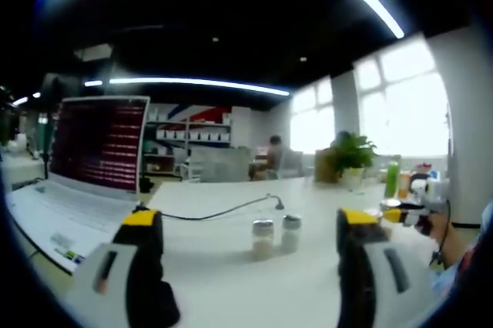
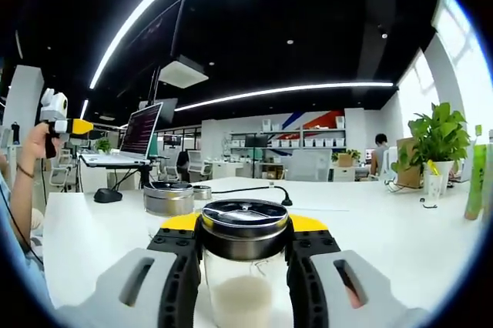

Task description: Rotate the seasoning bottle until the label or dispensing opening points toward the visible target arrow and the bottle remains upright within the marked orientation range

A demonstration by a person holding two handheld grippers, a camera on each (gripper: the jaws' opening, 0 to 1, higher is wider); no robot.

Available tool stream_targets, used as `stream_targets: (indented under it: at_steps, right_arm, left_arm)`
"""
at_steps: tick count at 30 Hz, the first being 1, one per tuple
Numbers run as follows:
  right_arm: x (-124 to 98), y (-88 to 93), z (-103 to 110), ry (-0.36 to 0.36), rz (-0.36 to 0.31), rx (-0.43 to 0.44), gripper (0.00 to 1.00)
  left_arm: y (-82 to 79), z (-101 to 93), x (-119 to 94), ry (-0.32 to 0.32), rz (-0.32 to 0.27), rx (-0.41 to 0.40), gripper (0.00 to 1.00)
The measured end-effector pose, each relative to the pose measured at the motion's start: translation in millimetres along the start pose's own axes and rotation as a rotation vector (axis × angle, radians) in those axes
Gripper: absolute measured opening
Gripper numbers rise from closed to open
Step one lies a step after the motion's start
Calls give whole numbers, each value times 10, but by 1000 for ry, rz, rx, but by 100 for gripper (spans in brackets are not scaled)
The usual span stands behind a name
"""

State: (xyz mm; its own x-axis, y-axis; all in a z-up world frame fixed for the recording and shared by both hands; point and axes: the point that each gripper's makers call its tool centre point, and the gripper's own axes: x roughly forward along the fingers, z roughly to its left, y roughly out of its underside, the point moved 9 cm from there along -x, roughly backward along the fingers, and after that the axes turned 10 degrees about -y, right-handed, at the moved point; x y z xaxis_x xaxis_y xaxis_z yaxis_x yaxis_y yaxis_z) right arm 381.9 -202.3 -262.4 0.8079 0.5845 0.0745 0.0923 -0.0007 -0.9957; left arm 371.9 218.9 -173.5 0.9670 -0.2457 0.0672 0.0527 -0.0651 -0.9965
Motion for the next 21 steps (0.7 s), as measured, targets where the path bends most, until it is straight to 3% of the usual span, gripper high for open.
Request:
stream_targets:
  at_steps: [21]
  right_arm:
    - [12, 35, 68, 109, -19, 1, 41]
  left_arm:
    - [5, -3, 13, 4, 6, -16, 98]
